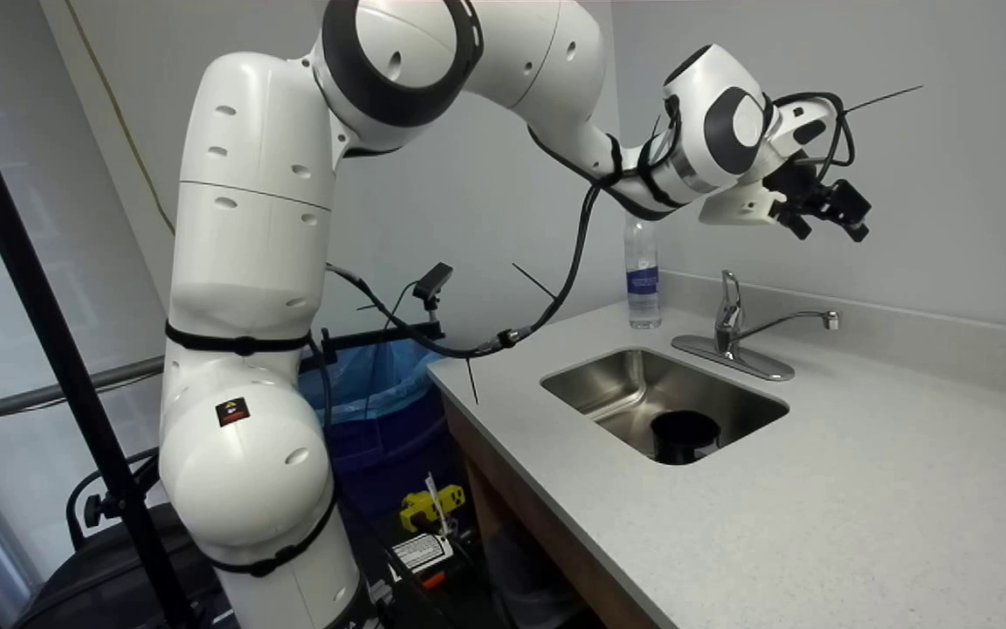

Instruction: Open the tap, turn it to the right then close it

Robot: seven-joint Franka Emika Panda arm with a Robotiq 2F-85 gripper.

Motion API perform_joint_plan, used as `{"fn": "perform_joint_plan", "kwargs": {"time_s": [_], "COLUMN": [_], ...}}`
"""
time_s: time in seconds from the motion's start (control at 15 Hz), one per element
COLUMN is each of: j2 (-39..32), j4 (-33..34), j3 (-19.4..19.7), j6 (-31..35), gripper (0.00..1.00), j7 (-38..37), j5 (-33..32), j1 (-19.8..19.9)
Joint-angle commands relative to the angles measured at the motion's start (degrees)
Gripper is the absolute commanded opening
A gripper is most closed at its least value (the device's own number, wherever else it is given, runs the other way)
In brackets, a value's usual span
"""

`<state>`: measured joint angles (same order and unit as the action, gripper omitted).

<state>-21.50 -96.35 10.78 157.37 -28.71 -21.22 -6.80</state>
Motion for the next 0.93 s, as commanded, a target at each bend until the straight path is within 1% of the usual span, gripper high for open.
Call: {"fn": "perform_joint_plan", "kwargs": {"time_s": [0.0,0.33,0.4,0.67,0.87], "j2": [-0.19,-2.32,-2.76,-4.20,-4.57], "j4": [0.09,1.93,2.19,3.08,2.54], "j3": [-0.75,-3.73,-3.30,-4.24,-4.50], "j6": [1.46,0.65,0.47,-0.30,-0.85], "gripper": [1.00,1.00,1.00,1.00,1.00], "j7": [-3.59,-5.62,-4.63,-4.17,-3.60], "j5": [0.70,3.05,4.92,8.70,10.68], "j1": [-1.69,-1.94,-2.78,-3.21,-3.32]}}
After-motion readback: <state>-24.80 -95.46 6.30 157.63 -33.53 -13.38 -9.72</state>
